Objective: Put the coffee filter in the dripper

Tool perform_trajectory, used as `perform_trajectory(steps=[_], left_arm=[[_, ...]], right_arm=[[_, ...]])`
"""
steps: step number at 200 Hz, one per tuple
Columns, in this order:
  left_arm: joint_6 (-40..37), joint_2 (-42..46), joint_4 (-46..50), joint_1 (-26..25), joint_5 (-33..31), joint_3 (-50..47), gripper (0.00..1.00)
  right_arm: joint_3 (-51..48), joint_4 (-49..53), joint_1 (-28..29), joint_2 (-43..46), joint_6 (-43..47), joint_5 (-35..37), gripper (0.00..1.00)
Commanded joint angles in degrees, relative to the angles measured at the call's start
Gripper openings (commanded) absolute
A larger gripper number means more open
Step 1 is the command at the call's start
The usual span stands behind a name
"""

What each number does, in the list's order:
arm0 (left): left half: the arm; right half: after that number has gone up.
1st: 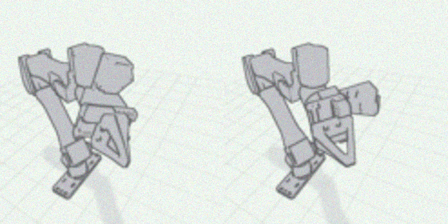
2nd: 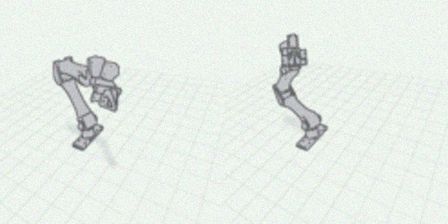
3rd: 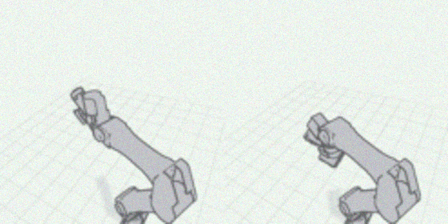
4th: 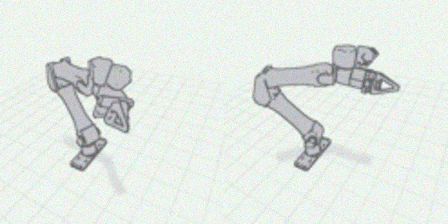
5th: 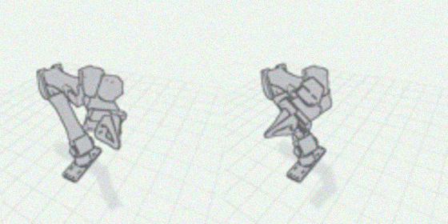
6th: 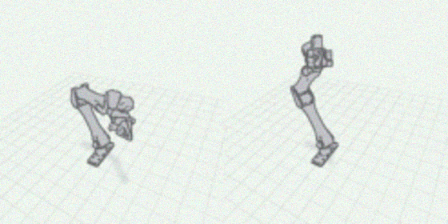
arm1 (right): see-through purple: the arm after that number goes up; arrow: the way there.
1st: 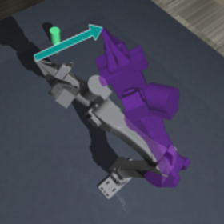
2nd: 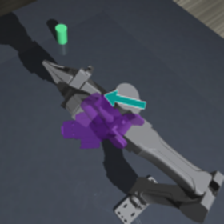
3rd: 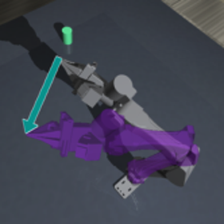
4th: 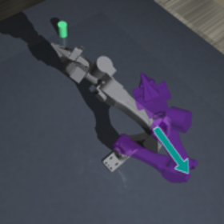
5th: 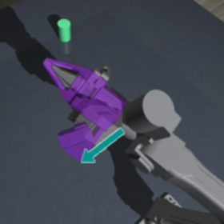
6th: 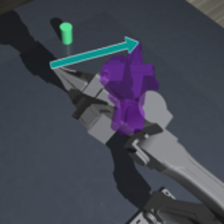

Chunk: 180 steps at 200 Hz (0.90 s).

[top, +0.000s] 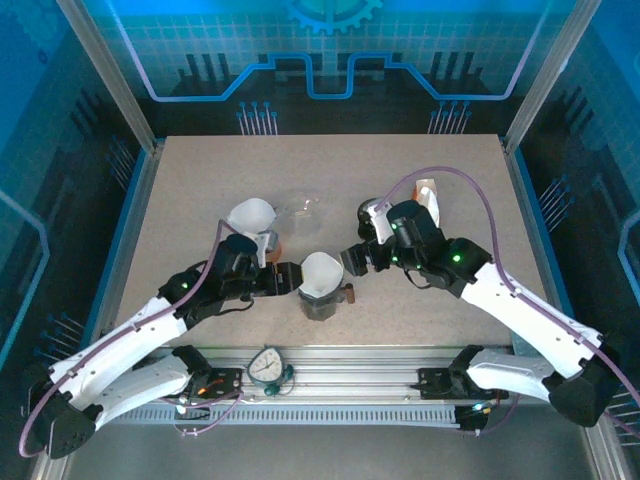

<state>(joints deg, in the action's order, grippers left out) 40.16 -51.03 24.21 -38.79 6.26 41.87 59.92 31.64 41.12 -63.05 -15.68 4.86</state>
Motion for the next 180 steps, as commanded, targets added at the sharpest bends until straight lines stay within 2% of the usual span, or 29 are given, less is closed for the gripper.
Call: perform_trajectory(steps=[1,47,80,117,138,180], left_arm=[[-0.3,1.3,1.8,0.4,-1.3,0.8,0.61],[-0.7,4.1,5.1,2.1,-5.7,1.0,0.63],[-0.8,7.1,7.5,2.3,-10.4,0.5,0.75],[1.1,11.0,8.2,2.4,-13.4,-2.3,0.88],[1.8,12.6,8.9,2.5,-13.7,-3.5,0.95],[1.9,15.3,9.8,2.5,-13.3,-5.1,0.99]], right_arm=[[-1.3,-0.3,-1.1,1.8,-1.1,-1.3,0.99],[-4.5,-0.2,-5.2,2.4,-3.4,-2.0,0.90],[-3.5,-4.4,-10.1,-3.5,-1.9,-7.1,0.86],[5.2,-10.1,-13.2,-16.7,0.1,-17.0,0.86],[13.2,-10.3,-13.2,-26.2,1.2,-19.4,0.84],[27.2,-8.3,-13.0,-42.8,2.8,-20.8,0.82]])
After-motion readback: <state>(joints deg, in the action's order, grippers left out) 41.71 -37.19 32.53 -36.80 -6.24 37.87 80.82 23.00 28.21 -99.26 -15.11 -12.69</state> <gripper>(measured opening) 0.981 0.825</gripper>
